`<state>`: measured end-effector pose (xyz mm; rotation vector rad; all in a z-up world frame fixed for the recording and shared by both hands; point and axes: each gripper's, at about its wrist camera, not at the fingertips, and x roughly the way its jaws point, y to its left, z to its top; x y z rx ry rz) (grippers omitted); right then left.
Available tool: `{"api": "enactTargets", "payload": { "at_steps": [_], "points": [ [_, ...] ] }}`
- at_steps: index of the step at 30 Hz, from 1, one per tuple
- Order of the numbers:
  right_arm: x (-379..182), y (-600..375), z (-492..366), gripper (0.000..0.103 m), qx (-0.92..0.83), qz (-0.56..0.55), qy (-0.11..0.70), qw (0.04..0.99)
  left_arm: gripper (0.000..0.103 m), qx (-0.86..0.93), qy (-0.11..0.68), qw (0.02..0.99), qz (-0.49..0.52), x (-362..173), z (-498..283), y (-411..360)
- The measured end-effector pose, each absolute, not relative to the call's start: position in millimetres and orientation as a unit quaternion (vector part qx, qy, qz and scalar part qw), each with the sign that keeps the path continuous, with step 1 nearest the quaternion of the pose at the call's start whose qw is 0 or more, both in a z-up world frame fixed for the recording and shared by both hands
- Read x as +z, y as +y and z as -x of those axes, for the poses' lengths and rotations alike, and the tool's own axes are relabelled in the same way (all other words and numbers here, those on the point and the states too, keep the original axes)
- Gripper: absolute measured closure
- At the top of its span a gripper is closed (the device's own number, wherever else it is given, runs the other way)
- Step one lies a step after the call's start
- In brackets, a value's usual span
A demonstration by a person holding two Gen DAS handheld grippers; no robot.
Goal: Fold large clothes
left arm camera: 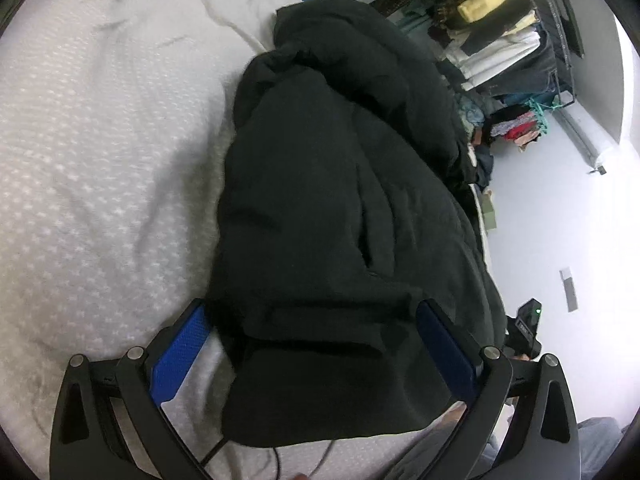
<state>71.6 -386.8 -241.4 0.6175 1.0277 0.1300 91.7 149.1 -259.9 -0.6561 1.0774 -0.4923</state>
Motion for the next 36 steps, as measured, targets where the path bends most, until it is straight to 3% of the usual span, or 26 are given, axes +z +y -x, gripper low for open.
{"api": "enactTargets", "payload": {
  "at_steps": [7, 11, 20, 23, 29, 32, 34, 36],
  "points": [
    [-210, -362, -64, 0.008, 0.109, -0.286, 0.444, 0.842, 0.005, -0.310, 0.465, 0.739, 0.377, -251, -95, 146],
    [-194, -354, -60, 0.008, 0.136, -0.296, 0.412, 0.851, 0.010, -0.271, 0.499, 0.741, 0.358, -270, -106, 138],
    [-243, -361, -77, 0.008, 0.070, -0.305, 0.477, 0.821, 0.014, -0.251, 0.516, 0.724, 0.382, -286, -124, 128],
    [-243, -361, -74, 0.008, 0.096, -0.326, 0.463, 0.818, 0.023, -0.258, 0.515, 0.715, 0.396, -288, -127, 121],
    [-232, -339, -85, 0.010, 0.136, -0.306, 0.478, 0.812, 0.055, -0.298, 0.497, 0.697, 0.422, -286, -136, 100],
    [-223, -338, -89, 0.035, 0.125, -0.307, 0.475, 0.815, 0.074, -0.292, 0.500, 0.694, 0.427, -285, -139, 99],
    [-214, -337, -87, 0.074, 0.113, -0.298, 0.471, 0.823, 0.084, -0.290, 0.495, 0.694, 0.435, -280, -138, 105],
    [-203, -334, -88, 0.087, 0.104, -0.290, 0.466, 0.829, 0.091, -0.292, 0.482, 0.699, 0.441, -270, -134, 110]
  ]
}}
